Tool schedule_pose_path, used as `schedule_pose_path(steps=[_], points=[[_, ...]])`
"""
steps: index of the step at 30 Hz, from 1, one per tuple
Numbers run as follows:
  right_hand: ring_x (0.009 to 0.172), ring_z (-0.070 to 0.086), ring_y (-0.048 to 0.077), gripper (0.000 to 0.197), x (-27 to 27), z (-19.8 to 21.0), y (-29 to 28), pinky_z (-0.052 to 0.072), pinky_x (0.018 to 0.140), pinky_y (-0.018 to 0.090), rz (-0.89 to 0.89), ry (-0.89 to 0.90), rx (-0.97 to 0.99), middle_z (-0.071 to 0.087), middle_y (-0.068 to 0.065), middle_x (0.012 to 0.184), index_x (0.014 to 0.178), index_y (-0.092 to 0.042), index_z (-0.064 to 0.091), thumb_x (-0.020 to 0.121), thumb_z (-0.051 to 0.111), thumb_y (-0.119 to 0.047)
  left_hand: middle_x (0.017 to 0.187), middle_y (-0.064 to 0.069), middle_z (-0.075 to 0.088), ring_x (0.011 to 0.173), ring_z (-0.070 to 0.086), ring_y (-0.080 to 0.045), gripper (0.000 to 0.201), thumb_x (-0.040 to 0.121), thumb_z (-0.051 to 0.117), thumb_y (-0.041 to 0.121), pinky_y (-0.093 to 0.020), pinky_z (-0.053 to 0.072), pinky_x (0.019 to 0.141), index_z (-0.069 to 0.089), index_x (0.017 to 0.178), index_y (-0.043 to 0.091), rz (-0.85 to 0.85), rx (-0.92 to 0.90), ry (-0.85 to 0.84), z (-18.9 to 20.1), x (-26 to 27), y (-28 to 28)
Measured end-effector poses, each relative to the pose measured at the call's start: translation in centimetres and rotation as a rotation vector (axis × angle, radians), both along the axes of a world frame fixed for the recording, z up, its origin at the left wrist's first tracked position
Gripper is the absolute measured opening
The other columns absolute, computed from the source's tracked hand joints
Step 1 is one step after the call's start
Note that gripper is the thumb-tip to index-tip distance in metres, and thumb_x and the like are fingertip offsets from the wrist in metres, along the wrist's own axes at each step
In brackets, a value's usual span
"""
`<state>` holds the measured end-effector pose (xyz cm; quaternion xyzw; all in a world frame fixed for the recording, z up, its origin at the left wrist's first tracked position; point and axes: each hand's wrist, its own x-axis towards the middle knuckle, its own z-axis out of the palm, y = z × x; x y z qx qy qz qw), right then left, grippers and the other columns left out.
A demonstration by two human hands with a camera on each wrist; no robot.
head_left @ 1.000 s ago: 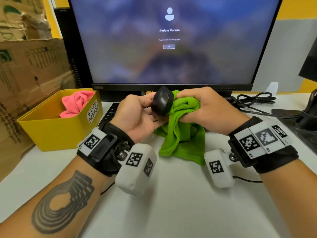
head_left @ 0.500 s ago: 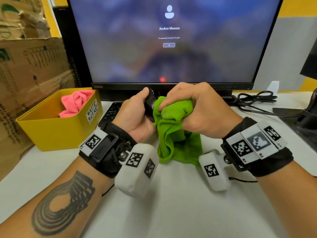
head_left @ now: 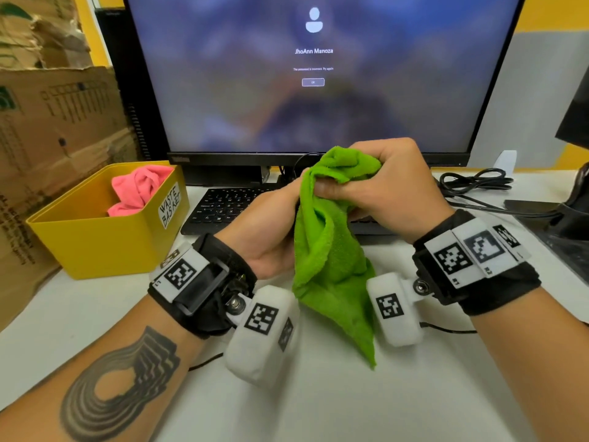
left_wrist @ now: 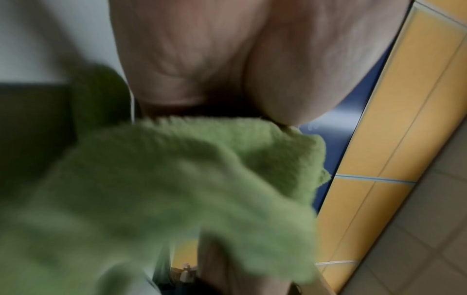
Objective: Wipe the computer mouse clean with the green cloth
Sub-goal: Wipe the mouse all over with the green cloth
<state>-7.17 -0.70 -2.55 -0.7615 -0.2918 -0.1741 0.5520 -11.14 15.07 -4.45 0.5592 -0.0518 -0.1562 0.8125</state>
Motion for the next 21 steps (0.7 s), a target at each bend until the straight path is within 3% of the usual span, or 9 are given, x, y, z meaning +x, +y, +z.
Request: schedule_pose_path(steps=[3,5,7,9,13,16,18,21], points=[[0.065,0.064,0.018,0.033,0.5,0.1,-0.2,0.057,0.058,0.052,-0.060,-0.018,0.035,0.069,0.012,0.070,0.077,-0.010,0.072,0.070,0.087,-0.038,0.134,-0.019,0.069,0.123,0.068,-0.032,0.063,0.104,0.047,0.058,-0.046,0.056,0.103,0.062,0.142,0.010,0.040,0.032,-0.017,0.1,-0.1,0.5],[0.067,0.063,0.014,0.032,0.7,0.2,-0.4,0.058,0.064,0.048,-0.097,-0.051,0.013,0.068,0.004,0.072,0.081,-0.012,0.070,0.072,0.084,-0.039,0.135,-0.021,0.069,0.127,0.065,-0.032,0.067,0.101,0.048,0.062,-0.049,0.054,0.106,0.065,0.139,0.010,0.075,0.058,-0.021,0.2,0.0,0.8],[0.073,0.067,0.014,0.024,0.6,0.2,-0.7,0.058,0.072,0.043,-0.103,-0.099,-0.040,0.072,-0.003,0.081,0.087,-0.014,0.070,0.073,0.083,-0.030,0.136,-0.021,0.068,0.123,0.066,-0.033,0.068,0.101,0.046,0.061,-0.048,0.054,0.105,0.064,0.139,0.008,0.106,0.055,-0.024,0.3,0.0,1.0],[0.084,0.071,0.017,0.020,0.3,0.2,-0.9,0.057,0.078,0.043,-0.097,-0.164,-0.075,0.075,-0.002,0.090,0.090,-0.019,0.071,0.072,0.078,-0.012,0.142,-0.021,0.064,0.132,0.061,-0.036,0.068,0.102,0.044,0.060,-0.050,0.050,0.110,0.060,0.144,0.009,0.105,0.030,-0.018,0.3,0.1,1.1],[0.090,0.069,0.013,0.038,-1.0,0.1,0.1,0.055,0.084,0.031,-0.070,-0.335,-0.145,0.071,-0.002,0.096,0.088,-0.024,0.080,0.064,0.074,0.005,0.145,-0.020,0.062,0.133,0.060,-0.033,0.064,0.107,0.037,0.055,-0.042,0.054,0.102,0.055,0.149,0.010,0.131,-0.078,-0.037,0.3,0.5,0.9],[0.086,0.066,0.014,0.043,-2.2,0.1,1.2,0.053,0.082,0.030,0.092,-0.372,-0.306,0.066,-0.003,0.095,0.084,-0.026,0.083,0.061,0.070,0.008,0.147,-0.021,0.060,0.134,0.060,-0.033,0.064,0.106,0.041,0.057,-0.050,0.047,0.114,0.056,0.148,0.011,0.183,-0.127,-0.038,-0.1,1.1,1.7],[0.082,0.062,0.010,0.045,-2.5,0.1,1.5,0.052,0.081,0.026,0.167,-0.362,-0.422,0.063,-0.005,0.093,0.081,-0.028,0.084,0.061,0.069,0.010,0.146,-0.017,0.062,0.135,0.060,-0.031,0.058,0.107,0.041,0.054,-0.050,0.043,0.118,0.059,0.146,0.015,0.222,-0.165,-0.045,-0.1,1.4,2.2],[0.079,0.057,0.006,0.042,-2.3,0.2,1.1,0.046,0.070,0.018,0.143,-0.340,-0.540,0.059,-0.010,0.089,0.079,-0.031,0.084,0.062,0.070,0.005,0.146,-0.015,0.062,0.137,0.058,-0.029,0.053,0.107,0.042,0.052,-0.048,0.042,0.118,0.063,0.143,0.019,0.248,-0.190,-0.081,0.2,1.5,2.2]])
